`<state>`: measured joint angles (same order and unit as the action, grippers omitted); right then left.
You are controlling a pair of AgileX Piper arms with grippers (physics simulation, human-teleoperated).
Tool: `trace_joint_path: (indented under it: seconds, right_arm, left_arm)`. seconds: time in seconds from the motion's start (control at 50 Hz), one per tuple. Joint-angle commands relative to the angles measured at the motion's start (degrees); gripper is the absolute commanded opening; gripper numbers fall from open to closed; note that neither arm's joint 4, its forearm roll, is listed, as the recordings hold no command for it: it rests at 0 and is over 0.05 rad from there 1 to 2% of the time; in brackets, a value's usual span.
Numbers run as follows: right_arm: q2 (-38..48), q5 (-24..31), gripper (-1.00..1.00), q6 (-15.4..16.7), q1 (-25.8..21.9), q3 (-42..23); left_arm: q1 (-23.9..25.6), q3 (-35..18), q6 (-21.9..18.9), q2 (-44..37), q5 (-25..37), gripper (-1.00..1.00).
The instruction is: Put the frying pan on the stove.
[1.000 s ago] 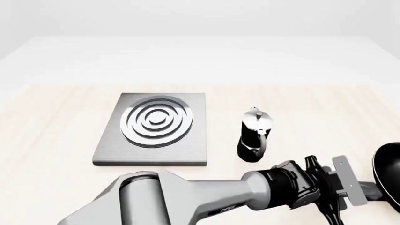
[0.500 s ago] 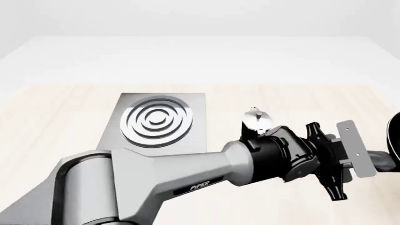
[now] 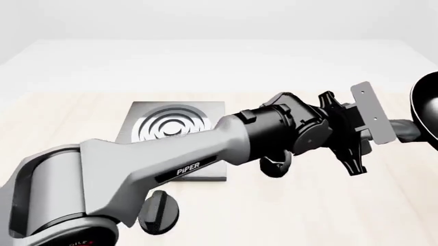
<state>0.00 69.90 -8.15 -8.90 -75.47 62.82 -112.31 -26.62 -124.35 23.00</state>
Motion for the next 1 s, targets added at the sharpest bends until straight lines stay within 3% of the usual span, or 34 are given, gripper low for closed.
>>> trace_joint_path:
  seconds: [0.02,0.7,1.0]
  right_arm:
    - [0.0,0.0,1.00,0.0,0.1,0.0]
    - [0.0,0.0,1.00,0.4,0.2,0.1]
    - [0.0,0.0,1.00,0.7,0.0,0.0]
  left_arm:
    - [-2.2,-0.5,-2.4,4.5,0.6,-1.00]
    - [-9.7,16.2,-1.6,19.5,-3.2,-1.00]
    - [-12.7,20.0,-1.5,23.7,-3.6,-1.00]
